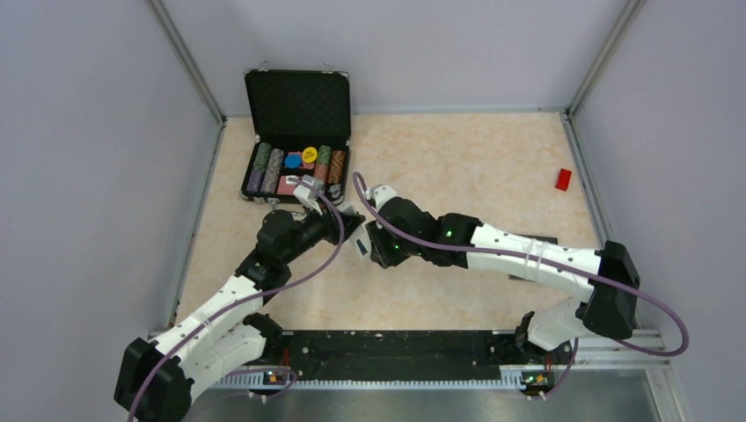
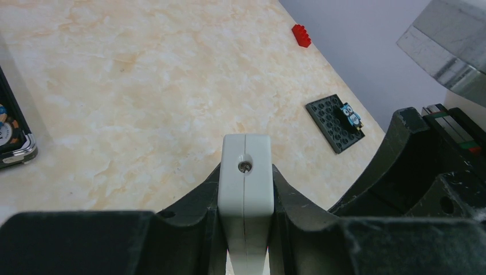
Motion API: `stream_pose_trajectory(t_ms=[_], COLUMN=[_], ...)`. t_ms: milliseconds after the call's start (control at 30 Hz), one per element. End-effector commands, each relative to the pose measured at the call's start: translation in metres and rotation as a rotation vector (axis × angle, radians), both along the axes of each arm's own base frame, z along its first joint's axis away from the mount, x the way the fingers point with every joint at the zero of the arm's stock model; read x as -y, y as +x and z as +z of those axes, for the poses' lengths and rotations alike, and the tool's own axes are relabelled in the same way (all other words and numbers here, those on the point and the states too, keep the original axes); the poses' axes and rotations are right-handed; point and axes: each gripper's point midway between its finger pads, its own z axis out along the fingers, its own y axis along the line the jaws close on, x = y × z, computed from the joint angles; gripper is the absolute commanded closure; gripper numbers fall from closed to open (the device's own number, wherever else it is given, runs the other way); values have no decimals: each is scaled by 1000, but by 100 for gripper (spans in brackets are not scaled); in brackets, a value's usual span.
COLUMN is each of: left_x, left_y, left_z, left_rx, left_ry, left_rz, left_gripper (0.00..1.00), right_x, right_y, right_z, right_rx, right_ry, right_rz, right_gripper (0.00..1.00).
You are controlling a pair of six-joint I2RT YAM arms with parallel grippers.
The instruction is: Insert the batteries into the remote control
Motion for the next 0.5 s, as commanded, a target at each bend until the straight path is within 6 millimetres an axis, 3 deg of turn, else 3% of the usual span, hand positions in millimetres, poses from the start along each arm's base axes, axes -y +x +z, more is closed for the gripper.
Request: stream_pose_trajectory(t_ms=[0, 467], left_x=[-6, -9], left_y=[11, 15], left_z=[37, 35], left_rx=[82, 22], left_ry=[-53, -84], left_rz=[73, 116], left_gripper=[100, 100], right_x=[-13, -16], right_y=[7, 5], right_z=[19, 8], right_rx=[13, -3], right_ry=[65, 44], right_rz=[-5, 15], right_gripper=[76, 76])
